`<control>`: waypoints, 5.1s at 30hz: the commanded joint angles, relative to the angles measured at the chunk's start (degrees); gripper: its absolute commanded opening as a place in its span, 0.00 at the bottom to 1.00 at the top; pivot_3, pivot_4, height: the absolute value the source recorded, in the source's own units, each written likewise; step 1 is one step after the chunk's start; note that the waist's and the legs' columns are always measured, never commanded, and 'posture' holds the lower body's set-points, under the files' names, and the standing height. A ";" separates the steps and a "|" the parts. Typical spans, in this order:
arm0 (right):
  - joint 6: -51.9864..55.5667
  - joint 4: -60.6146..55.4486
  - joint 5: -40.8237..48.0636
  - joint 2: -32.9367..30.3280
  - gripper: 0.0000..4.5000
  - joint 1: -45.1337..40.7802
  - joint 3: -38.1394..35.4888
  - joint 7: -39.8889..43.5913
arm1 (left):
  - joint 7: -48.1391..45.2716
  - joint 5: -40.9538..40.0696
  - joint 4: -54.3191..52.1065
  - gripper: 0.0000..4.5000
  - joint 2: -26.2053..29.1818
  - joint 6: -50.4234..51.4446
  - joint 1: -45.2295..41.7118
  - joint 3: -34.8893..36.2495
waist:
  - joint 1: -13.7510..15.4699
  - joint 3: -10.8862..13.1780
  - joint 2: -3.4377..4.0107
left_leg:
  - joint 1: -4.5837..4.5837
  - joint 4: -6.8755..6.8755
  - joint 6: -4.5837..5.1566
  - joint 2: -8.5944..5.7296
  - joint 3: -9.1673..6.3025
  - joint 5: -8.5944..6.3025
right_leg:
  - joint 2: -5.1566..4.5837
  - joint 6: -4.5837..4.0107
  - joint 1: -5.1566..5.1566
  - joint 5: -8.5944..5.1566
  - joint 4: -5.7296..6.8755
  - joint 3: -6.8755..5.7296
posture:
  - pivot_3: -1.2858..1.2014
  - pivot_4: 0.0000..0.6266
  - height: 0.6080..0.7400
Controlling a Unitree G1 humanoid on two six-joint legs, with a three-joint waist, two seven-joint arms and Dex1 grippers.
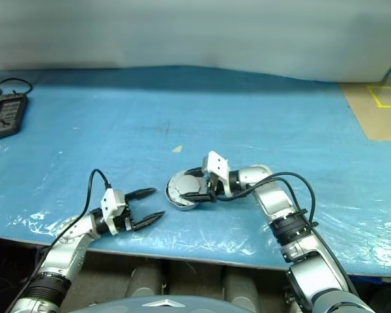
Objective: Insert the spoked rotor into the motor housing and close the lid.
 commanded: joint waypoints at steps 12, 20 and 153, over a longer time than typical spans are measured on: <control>5.68 -4.82 1.68 1.36 0.73 -2.31 -0.48 -1.17 | 0.37 0.20 -2.34 0.87 0.31 0.86 0.54 -0.26 | -0.02 0.02 -0.04 | 0.00 0.01 0.00 0.02 0.00 0.00 | 0.02 -0.02 -0.01 0.00 0.01 -0.01 | 0.52 0.24 1.00; 4.80 -4.88 -1.74 2.06 0.73 -2.57 1.55 -3.60 | 0.93 0.37 -2.94 0.87 0.32 1.04 1.20 -0.28 | -0.08 0.07 -0.12 | 0.00 0.01 -0.01 0.02 0.00 0.00 | 0.02 -0.03 -0.01 -0.01 0.02 -0.02 | 0.52 0.24 1.00; 4.69 1.89 -11.09 -1.34 0.72 -4.47 7.38 -6.44 | 1.93 0.18 -3.43 0.02 -0.51 10.35 -3.40 -1.04 | 0.11 -0.18 -0.47 | 0.33 0.10 -0.02 -0.02 -0.04 -0.01 | -0.02 0.30 0.31 -0.20 0.13 0.03 | 0.52 0.24 1.00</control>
